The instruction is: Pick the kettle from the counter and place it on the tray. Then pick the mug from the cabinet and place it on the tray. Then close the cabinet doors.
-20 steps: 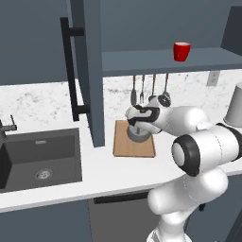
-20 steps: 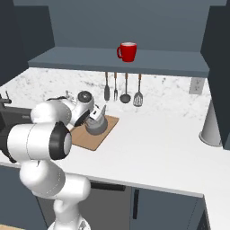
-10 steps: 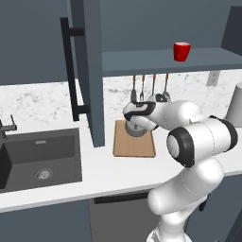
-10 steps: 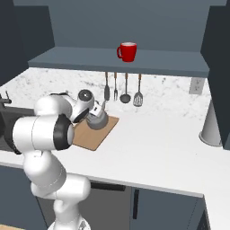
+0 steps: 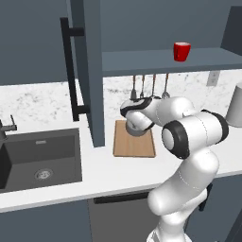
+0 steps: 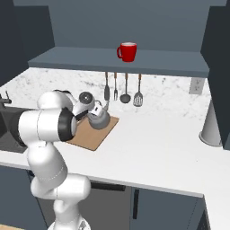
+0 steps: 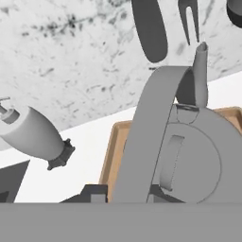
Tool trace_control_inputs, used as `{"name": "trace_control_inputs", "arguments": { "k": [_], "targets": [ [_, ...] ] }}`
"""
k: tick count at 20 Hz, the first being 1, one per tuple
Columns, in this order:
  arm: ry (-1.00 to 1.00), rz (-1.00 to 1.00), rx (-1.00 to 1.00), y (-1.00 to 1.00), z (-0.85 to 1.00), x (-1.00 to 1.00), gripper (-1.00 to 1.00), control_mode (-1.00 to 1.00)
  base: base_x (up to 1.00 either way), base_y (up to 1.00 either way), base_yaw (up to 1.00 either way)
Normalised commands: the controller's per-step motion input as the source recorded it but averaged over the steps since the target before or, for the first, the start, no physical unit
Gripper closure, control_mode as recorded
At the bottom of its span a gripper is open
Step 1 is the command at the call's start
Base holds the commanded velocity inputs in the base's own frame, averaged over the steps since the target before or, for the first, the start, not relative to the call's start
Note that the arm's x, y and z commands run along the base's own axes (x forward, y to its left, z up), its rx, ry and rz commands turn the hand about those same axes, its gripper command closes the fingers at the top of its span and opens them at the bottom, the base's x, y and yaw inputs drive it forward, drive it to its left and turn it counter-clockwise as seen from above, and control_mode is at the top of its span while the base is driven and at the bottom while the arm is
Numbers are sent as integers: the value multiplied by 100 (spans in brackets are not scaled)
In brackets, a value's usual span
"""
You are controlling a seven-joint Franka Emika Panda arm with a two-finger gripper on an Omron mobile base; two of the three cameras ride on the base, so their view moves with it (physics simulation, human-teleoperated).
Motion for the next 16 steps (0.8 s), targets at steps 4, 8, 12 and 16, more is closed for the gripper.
{"name": "trace_control_inputs", "arguments": {
  "k": [4, 8, 12, 16],
  "targets": [
    [0, 0, -3, 0, -30, 21, 100, -100, 0, 0, 0],
    [2, 0, -4, 0, -23, 1, -100, -100, 0, 0, 0],
    [5, 0, -10, -8, -23, 0, -100, -100, 0, 0, 0],
    [0, 0, -10, -8, -15, 0, -100, -100, 0, 0, 0]
  ]
}}
